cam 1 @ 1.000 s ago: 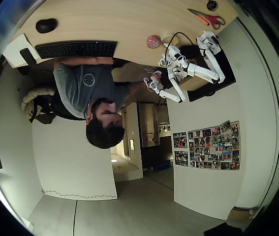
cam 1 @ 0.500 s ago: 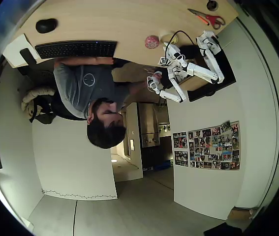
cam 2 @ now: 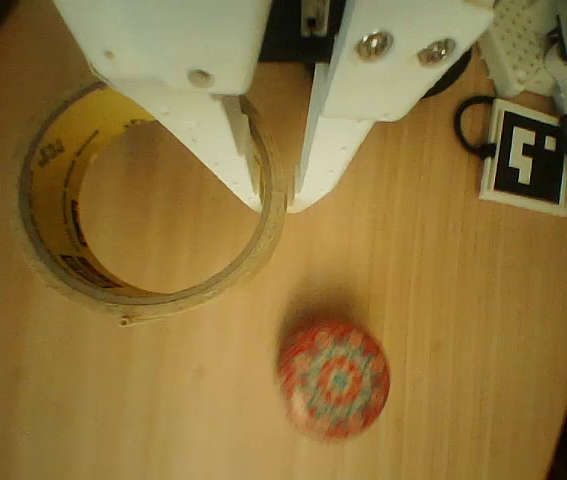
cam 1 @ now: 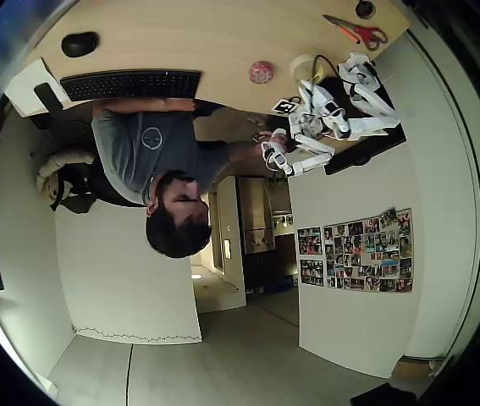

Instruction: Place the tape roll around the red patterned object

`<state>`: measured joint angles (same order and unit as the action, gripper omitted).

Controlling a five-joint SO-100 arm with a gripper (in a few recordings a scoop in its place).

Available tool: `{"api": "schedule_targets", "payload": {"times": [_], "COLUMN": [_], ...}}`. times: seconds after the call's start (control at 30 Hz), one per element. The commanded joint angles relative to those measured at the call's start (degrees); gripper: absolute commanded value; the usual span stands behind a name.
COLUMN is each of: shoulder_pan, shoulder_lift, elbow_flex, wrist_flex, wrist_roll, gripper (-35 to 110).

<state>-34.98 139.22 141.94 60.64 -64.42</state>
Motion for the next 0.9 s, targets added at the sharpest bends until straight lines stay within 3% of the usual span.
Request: {"api": "schedule_targets", "payload": {"times": [0.0, 0.4, 0.87], "shoulder_pan": [3.16, 0.18, -8.35], "shoulder_lift": [3.43, -24.43, -46.93], "elbow_flex": [-2.99, -21.09, -43.77], "wrist_flex": [1.76, -8.35, -11.69], "wrist_roll": [-5.19, -7.29, 0.18], "gripper": [0, 0, 0]}}
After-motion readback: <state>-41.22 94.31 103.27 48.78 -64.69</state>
